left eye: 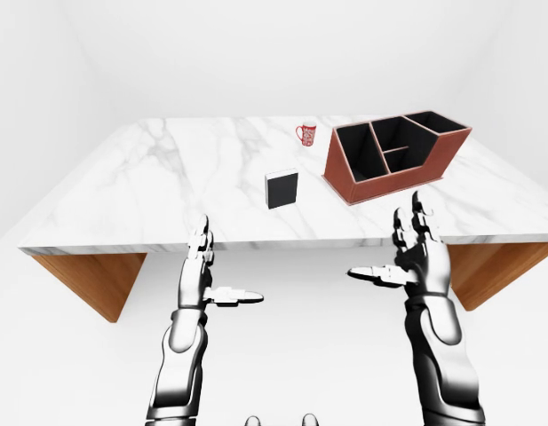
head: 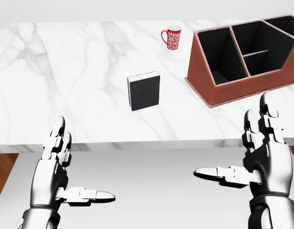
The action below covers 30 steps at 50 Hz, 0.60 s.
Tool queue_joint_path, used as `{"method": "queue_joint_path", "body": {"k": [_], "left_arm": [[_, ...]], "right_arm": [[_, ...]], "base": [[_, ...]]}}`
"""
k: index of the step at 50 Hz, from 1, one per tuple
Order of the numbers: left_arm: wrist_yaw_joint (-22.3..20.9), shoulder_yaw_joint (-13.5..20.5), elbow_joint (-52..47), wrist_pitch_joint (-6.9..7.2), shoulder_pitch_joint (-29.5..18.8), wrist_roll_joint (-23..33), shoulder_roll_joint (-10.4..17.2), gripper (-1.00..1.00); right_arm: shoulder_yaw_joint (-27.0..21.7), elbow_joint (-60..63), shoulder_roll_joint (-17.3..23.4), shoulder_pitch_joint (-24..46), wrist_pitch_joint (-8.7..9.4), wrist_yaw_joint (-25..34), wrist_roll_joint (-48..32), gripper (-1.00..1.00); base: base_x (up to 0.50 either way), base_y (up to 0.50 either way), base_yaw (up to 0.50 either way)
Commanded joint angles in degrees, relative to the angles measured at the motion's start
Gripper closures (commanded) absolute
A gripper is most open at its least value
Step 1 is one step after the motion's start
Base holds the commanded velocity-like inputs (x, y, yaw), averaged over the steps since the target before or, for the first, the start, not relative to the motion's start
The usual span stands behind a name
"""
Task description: Pick up the book and place it in the left compartment of the caddy.
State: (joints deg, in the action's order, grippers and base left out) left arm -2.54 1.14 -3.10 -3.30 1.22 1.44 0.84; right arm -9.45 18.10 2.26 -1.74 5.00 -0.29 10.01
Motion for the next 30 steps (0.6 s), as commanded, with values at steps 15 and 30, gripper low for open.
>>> {"method": "queue_joint_path", "body": {"k": [15, 30], "left_arm": [[0.1, 0.1, 0.4, -0.27, -0.2, 0.0, 0.0, -1.00], [-0.9, 0.1, -1.2, -0.98, 0.4, -1.5, -0.1, -1.00]], "right_arm": [[-8.2, 11.3, 3.3, 2.5, 0.00, -0.9, 6.3, -1.00], [-25.3, 17.4, 11.9, 5.7, 0.00, -3.4, 18.3, -1.00]], "base": [[0.00, 0.00, 0.00], [0.00, 0.00, 0.00]]}}
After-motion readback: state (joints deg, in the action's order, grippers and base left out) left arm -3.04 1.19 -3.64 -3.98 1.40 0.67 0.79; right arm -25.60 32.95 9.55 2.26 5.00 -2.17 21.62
